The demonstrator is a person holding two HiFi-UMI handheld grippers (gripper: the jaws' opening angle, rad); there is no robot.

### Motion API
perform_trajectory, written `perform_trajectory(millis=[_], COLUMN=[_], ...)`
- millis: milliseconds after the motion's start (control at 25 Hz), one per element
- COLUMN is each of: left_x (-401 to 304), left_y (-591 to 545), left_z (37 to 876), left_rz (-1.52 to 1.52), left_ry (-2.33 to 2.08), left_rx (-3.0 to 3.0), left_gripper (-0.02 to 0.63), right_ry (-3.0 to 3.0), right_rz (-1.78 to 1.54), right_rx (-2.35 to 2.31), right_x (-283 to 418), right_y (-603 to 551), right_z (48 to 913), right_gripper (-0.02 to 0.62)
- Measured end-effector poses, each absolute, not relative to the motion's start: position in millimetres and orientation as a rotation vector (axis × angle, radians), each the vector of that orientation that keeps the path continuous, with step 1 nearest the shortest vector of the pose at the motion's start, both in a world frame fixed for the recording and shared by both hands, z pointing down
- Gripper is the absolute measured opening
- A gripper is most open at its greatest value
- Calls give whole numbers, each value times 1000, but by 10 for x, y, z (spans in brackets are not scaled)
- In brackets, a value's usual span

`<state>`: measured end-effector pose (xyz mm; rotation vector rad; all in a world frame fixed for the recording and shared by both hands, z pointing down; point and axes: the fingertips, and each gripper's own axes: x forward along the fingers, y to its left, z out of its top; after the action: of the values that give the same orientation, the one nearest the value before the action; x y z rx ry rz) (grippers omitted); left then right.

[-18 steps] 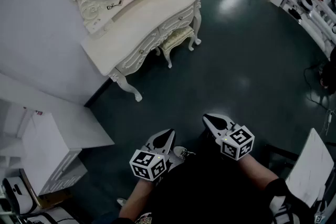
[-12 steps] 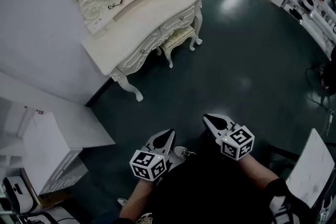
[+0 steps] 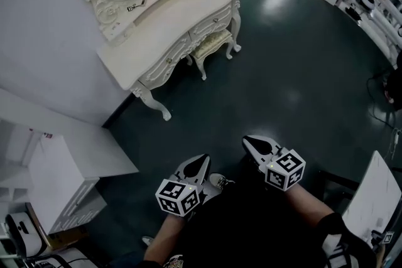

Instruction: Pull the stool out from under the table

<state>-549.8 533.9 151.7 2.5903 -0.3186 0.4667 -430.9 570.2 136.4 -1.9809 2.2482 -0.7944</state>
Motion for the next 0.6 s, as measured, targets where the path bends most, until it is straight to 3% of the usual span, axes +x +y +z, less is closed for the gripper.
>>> perform_trajectory(millis=[600], left_x=[-5416], left_y=[5354], left_z=[1539], left_rz=[472], left_ry=[-353], left_rx=[2584], left_gripper=[8], right_ry=[2296], right_rz=[-759], right_rx=[-2031], right_x=[-4112], right_y=[5703], right_z=[1352], right_gripper=[28])
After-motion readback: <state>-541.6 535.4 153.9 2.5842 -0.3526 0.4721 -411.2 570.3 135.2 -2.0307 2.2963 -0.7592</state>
